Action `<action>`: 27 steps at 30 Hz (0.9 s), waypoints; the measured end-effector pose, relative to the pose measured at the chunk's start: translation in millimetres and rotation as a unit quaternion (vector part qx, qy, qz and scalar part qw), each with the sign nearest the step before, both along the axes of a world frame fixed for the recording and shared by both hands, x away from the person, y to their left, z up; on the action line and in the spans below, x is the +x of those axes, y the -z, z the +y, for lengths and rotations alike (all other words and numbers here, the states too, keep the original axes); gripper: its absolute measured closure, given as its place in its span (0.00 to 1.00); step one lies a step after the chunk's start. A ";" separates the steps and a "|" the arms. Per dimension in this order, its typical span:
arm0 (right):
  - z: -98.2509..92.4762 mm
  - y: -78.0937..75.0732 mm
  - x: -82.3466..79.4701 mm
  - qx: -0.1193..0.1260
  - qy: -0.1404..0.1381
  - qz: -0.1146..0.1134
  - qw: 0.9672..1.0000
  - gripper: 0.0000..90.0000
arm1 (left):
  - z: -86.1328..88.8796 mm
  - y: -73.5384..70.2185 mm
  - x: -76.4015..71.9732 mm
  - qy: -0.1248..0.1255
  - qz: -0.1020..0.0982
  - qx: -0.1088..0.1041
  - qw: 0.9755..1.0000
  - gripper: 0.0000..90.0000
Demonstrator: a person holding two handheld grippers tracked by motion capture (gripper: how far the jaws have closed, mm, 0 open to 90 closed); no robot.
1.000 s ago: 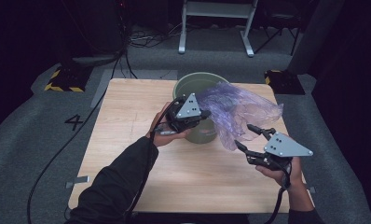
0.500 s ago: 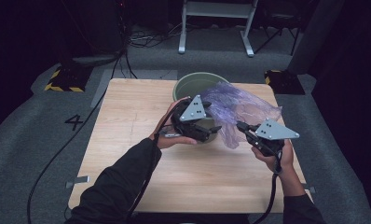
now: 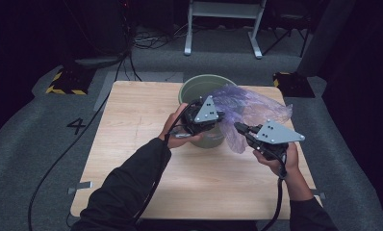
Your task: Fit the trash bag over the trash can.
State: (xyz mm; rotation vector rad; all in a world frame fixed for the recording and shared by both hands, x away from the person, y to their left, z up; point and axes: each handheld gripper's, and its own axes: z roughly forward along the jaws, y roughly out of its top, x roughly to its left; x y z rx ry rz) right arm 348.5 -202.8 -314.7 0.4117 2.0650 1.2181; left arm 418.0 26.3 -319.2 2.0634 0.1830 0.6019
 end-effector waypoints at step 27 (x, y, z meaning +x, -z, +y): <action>-48.7 12.4 14.7 -0.063 0.077 -0.029 0.995 0.28 | 103.6 -2.7 13.2 -0.065 0.046 -0.078 0.994 1.00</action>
